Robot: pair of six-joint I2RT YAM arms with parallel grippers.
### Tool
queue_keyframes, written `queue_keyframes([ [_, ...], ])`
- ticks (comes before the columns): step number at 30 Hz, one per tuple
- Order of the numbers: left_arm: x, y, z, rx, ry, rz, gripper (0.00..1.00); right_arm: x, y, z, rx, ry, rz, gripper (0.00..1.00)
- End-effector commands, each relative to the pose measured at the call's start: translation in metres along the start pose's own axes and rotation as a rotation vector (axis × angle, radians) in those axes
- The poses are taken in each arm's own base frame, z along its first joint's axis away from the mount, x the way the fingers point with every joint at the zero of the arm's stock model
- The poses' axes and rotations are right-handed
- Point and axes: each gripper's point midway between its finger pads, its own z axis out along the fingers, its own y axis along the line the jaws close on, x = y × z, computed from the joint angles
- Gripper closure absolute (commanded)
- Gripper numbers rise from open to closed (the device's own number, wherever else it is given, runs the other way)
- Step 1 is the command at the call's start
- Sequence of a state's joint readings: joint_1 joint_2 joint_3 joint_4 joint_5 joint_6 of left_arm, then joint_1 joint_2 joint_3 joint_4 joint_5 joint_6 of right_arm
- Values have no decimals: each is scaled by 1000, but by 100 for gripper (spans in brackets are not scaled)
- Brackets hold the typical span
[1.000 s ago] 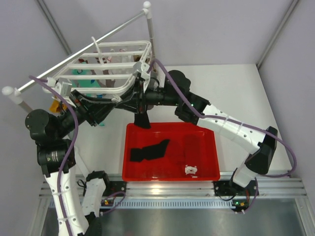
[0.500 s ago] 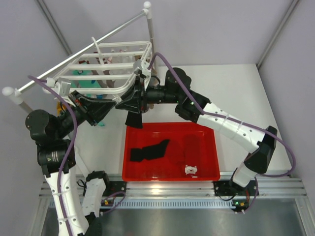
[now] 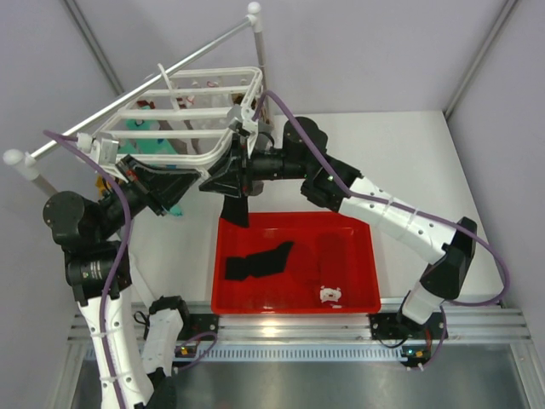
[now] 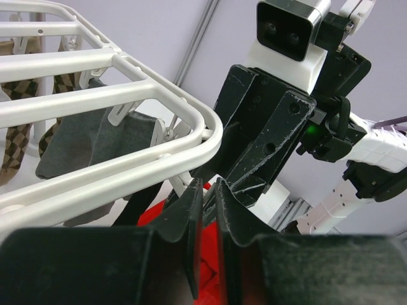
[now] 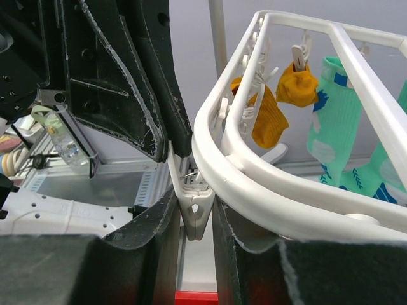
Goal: Clip the socks to the hanger
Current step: Open the clamp at the hanger.
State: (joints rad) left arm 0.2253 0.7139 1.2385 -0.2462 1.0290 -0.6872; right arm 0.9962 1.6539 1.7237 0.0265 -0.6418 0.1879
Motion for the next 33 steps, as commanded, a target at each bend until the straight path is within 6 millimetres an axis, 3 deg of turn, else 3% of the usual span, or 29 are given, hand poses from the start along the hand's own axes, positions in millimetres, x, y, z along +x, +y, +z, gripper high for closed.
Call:
queue_keyframes([
  [1, -7, 0, 3, 22, -19, 25, 87, -26, 8, -2, -29, -49, -29, 100],
  [6, -5, 0, 4, 23, -14, 14, 100, -29, 6, -2, -18, -56, -32, 93],
  [9, -3, 4, 4, 2, -9, -12, 100, -33, 2, -3, 15, -59, -57, 78],
  [10, -3, 5, 3, -6, -9, -20, 100, -32, 0, -4, 32, -54, -59, 69],
  [13, 0, 16, 4, -62, -5, -79, 100, -34, -11, -6, 131, -53, -137, 59],
  [17, 4, 30, 4, -131, 3, -172, 100, -41, -22, -11, 256, -57, -300, 58],
  [23, 6, 29, 3, -139, 7, -177, 100, -41, -16, -4, 287, -48, -422, 62],
  [26, 5, 27, 3, -138, 9, -177, 100, -41, -13, 0, 278, -42, -468, 76],
  [27, 5, 28, 3, -140, 7, -174, 100, -40, -11, 1, 271, -37, -477, 85],
  [29, 4, 26, 2, -140, 4, -170, 98, -41, -10, 4, 259, -33, -493, 92],
  [30, 3, 25, 2, -137, 2, -167, 91, -40, -10, 4, 257, -30, -493, 99],
  [33, 2, 21, 0, -145, 0, -173, 60, -41, -8, 3, 250, -29, -506, 100],
])
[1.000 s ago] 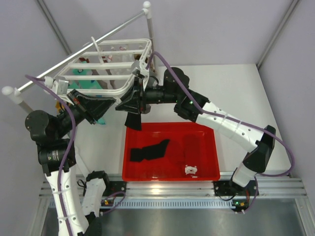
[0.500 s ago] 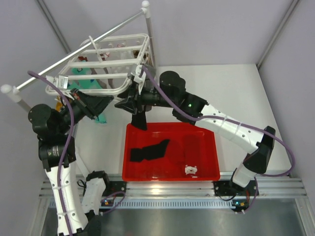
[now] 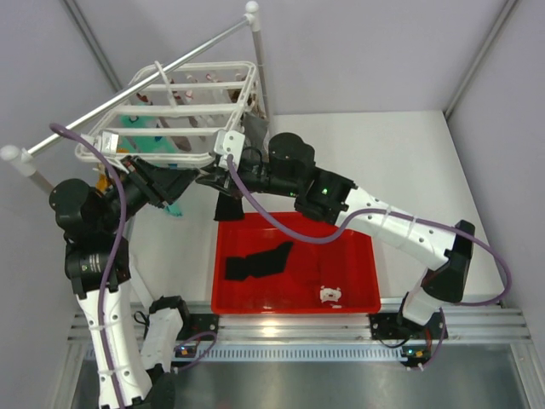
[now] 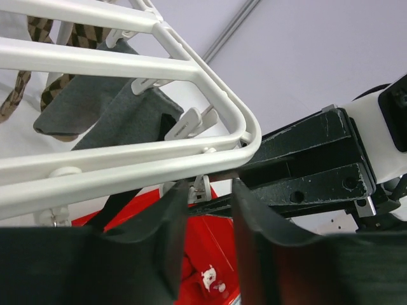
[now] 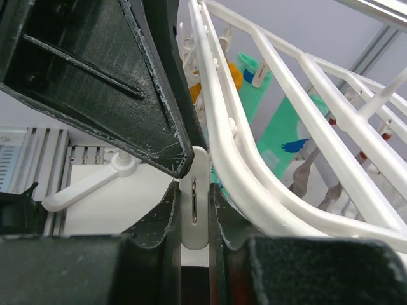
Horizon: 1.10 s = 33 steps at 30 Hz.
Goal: Clip the socks to the hanger
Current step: Open the clamp at the hanger.
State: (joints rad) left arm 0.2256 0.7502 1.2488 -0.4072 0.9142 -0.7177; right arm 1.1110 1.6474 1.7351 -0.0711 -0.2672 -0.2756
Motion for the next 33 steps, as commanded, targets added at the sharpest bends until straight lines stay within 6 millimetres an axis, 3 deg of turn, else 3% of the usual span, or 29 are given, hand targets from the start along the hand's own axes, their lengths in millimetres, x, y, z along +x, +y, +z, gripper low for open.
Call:
queue_keyframes([
  [1, -3, -12, -6, -6, -4, 1, 57, -50, -3, -12, 17, -115, -78, 100],
  [2, -5, -13, -7, -23, -6, -5, 54, -51, -3, -14, 17, -119, -82, 100],
  [3, 0, -4, -8, -72, 11, -50, 44, -51, -3, -15, 18, -121, -86, 100],
  [8, -1, -7, -14, -111, 0, -30, 40, -51, -1, -19, 15, -123, -102, 100],
  [15, 1, 7, -12, -154, 1, -65, 40, -56, 1, -21, 0, -138, -106, 100],
  [24, -13, -18, -6, 4, -71, -58, 41, -58, 5, -20, -26, -148, -119, 100],
  [33, -21, -9, 1, -13, -90, -109, 44, -64, 2, -20, -11, -178, -139, 100],
])
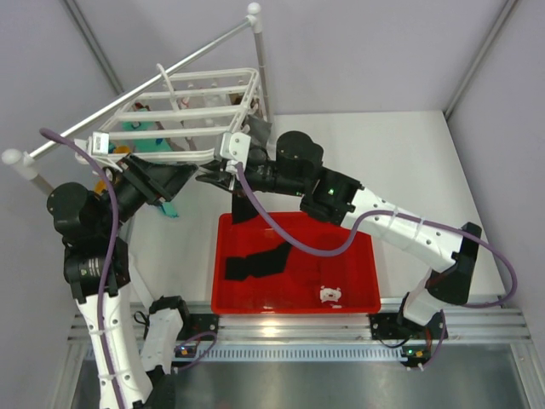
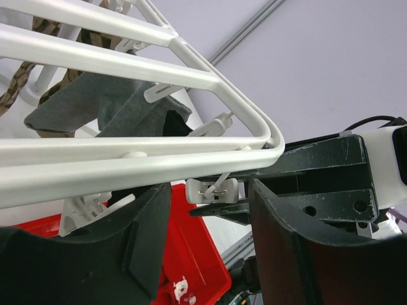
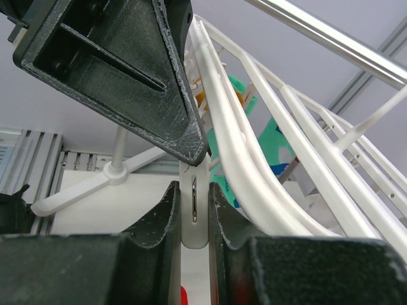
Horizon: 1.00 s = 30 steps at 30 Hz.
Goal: Clip the socks to the hanger
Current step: Open the clamp at the hanger.
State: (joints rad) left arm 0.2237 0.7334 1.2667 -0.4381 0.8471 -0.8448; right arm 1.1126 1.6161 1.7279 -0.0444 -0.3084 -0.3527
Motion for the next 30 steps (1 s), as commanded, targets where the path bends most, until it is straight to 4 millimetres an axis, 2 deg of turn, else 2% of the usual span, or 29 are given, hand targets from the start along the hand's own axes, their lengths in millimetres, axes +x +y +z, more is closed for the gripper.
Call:
queue_keyframes([
  [1, -14, -7, 6, 39, -39, 2, 45, -44, -5, -10, 22, -117, -50, 100],
  [12, -12, 1, 11, 38, -20, -26, 48, -44, -5, -8, 38, -125, -48, 100],
  [24, -6, -3, 10, 69, 2, -19, 43, -37, -6, -4, 47, -106, -40, 100],
  [28, -6, -3, 9, 70, 1, -14, 45, -39, -5, -4, 46, -108, -38, 100],
  [30, -6, -2, 10, 69, 4, -16, 49, -39, -5, -5, 44, -107, -41, 100],
])
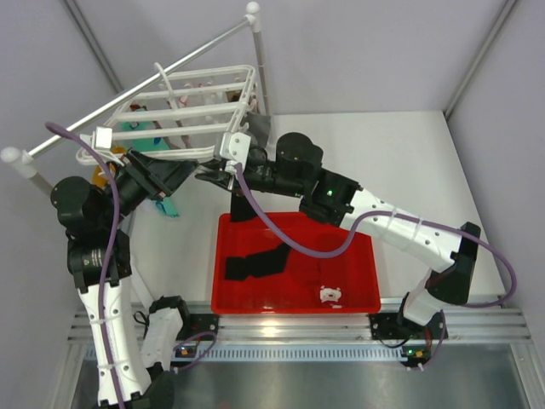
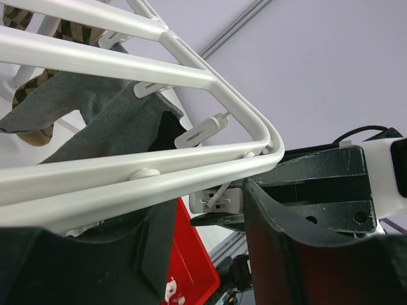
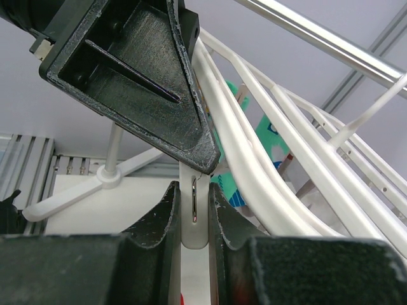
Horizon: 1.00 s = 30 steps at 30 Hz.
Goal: Clip the socks to the hanger
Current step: Open the clamp at the hanger.
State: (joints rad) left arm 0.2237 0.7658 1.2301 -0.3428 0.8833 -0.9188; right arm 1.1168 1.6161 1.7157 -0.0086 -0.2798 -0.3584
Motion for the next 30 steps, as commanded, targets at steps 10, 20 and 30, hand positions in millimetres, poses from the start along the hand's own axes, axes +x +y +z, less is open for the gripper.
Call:
queue_keyframes([
  [10, -2, -4, 1, 37, -5, 30, 88, -37, 0, -7, 16, -87, -31, 87],
  [20, -2, -1, 3, 36, -4, 30, 100, -28, -4, -18, 50, -43, -34, 50],
  [30, -2, 1, 3, 33, -6, 47, 100, 41, 15, -82, 76, 165, 26, 0],
])
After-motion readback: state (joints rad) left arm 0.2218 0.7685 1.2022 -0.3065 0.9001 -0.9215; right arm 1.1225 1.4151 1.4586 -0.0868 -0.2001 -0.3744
